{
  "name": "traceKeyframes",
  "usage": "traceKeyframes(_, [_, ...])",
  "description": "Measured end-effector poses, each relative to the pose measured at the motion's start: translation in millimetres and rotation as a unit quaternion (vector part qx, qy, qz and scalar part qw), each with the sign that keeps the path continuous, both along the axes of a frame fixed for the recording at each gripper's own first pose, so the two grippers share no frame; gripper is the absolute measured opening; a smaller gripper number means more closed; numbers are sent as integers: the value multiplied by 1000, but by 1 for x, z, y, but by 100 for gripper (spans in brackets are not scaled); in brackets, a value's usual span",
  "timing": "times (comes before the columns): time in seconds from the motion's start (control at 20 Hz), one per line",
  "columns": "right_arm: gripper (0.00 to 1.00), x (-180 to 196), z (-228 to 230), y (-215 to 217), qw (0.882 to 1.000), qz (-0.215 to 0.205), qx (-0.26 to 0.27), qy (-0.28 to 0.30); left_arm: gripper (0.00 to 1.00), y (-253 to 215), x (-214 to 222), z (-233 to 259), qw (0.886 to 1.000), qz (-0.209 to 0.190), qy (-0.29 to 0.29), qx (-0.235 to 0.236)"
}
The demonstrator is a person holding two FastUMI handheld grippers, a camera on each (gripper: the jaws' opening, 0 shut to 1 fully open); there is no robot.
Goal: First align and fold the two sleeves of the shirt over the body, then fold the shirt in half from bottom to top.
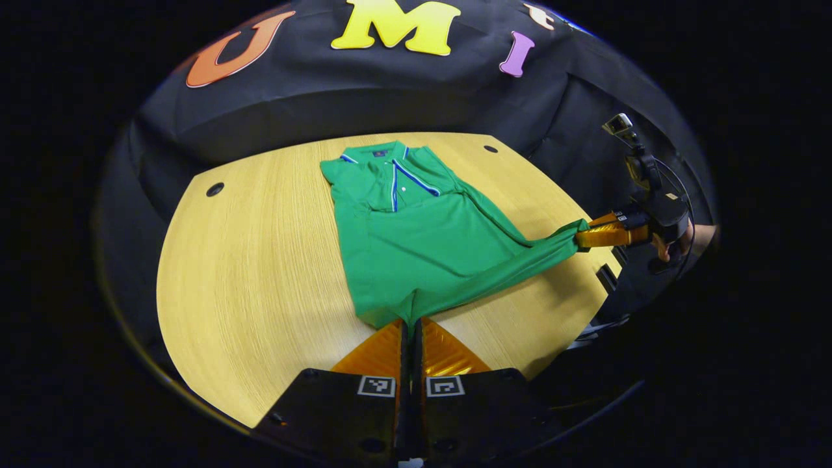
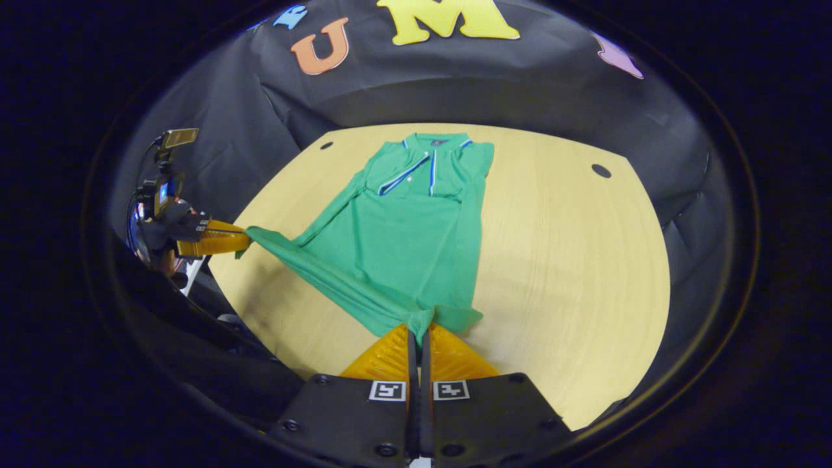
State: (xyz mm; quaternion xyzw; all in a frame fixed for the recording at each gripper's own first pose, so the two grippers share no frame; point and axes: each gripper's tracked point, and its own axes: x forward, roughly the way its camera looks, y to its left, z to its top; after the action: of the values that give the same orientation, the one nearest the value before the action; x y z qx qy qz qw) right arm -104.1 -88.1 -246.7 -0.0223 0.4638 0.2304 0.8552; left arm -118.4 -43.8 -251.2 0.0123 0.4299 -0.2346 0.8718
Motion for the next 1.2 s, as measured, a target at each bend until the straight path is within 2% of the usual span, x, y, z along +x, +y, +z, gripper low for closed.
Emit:
traceKeyframes(0.35, [0,42,38,6,998,-34,39,-19,4,-3,46,43,999,-1,-46,-4])
traceKeyframes(0.55, [1,76,67,2,996,-50,49,-52,4,-9,71,58,998,4,-54,-17])
traceKeyframes(0.85, [1,115,98,13,993,-47,63,-82,4,-2,118,86,995,5,-96,-6])
traceKeyframes(0.9, [5,123,103,16,993,-47,67,-88,3,-2,126,91,995,7,-102,-7])
traceKeyframes(0.95, [1,132,109,18,992,-46,69,-94,4,-1,133,96,994,9,-108,-8])
traceKeyframes(1.2, [0,173,138,28,988,-42,79,-125,3,7,172,118,991,24,-128,-7])
